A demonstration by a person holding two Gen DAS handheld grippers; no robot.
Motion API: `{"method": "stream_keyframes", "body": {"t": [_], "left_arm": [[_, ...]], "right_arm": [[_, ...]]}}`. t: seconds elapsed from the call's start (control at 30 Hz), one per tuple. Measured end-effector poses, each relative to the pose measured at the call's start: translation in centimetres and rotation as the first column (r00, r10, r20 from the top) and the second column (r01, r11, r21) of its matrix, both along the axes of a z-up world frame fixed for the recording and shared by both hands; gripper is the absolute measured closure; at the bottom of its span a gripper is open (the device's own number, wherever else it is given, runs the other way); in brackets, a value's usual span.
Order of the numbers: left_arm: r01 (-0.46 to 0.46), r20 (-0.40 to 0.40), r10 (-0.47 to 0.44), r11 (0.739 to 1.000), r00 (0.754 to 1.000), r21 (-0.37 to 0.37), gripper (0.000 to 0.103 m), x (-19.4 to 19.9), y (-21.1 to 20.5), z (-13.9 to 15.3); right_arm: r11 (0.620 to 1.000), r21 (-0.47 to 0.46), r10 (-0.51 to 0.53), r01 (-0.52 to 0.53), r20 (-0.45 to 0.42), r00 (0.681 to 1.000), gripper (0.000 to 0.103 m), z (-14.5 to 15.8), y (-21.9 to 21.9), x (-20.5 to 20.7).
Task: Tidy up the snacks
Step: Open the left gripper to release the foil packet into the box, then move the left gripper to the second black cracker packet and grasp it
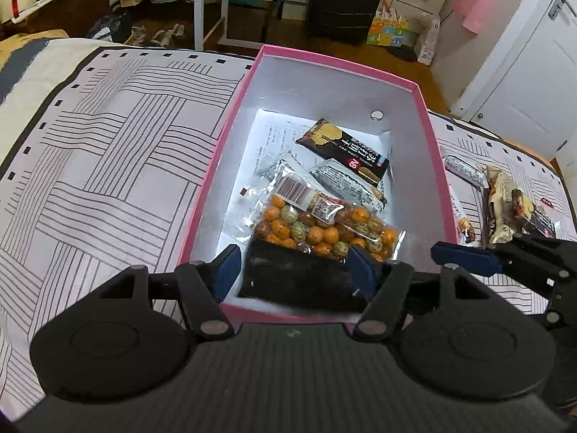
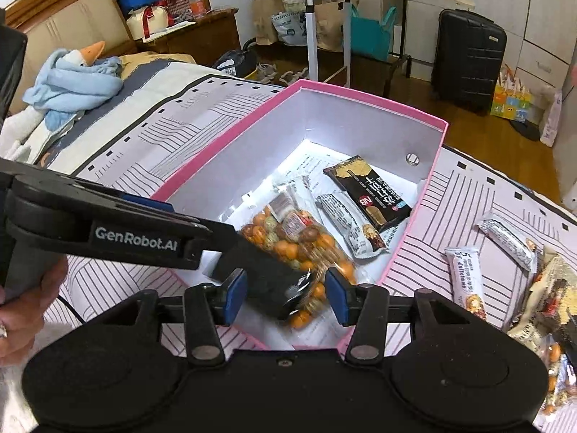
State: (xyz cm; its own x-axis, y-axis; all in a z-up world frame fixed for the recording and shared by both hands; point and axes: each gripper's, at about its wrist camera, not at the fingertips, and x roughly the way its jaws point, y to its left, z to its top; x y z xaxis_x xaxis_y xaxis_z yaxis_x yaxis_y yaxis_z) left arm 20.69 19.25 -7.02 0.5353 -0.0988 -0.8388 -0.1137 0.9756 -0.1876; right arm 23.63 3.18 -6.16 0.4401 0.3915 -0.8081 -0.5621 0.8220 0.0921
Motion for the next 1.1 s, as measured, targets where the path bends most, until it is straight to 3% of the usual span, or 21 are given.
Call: {"method": "stream_keyframes", "body": {"t": [0.23,0.43,0.6,0.73,1.0,1.1], "left_arm": [[0.016,0.036,-0.016,1.0,0.999,-0.002,0.038,-2.5,-0.9,3.0],[0.087,0.08,-0.089,0.996,0.993,0.025,0.035,-5.1,-3.7,6.4],[0.183,0.142,-0.195,0.979,0.97,0.093,0.035,-7.2,-7.2,9.5],[0.251,0.163,-0.262,0.964,0.951,0.085,0.035,-8.1,-10.5,11.2],[0.321,0.18,-0.326,0.945,0.928,0.055,0.035,-7.0,-17.1,11.7],[0.316,0.159,-0.316,0.948,0.935,0.028,0.035,-5.1,-18.9,10.5]], "right_arm": [[1.0,-0.015,-0.008,0.009,0.041,0.999,0.043,2.7,-2.2,-2.3],[0.999,-0.003,-0.033,0.033,0.106,0.994,0.04,6.1,-6.7,-5.1],[0.996,0.028,-0.088,0.085,0.14,0.986,0.038,8.9,-11.8,-7.0],[0.99,0.035,-0.142,0.138,0.174,0.974,0.034,10.4,-15.9,-8.3],[0.983,0.053,-0.182,0.175,0.199,0.963,0.029,10.5,-22.2,-8.3],[0.989,0.04,-0.149,0.143,0.212,0.966,0.028,9.4,-23.4,-7.2]]}}
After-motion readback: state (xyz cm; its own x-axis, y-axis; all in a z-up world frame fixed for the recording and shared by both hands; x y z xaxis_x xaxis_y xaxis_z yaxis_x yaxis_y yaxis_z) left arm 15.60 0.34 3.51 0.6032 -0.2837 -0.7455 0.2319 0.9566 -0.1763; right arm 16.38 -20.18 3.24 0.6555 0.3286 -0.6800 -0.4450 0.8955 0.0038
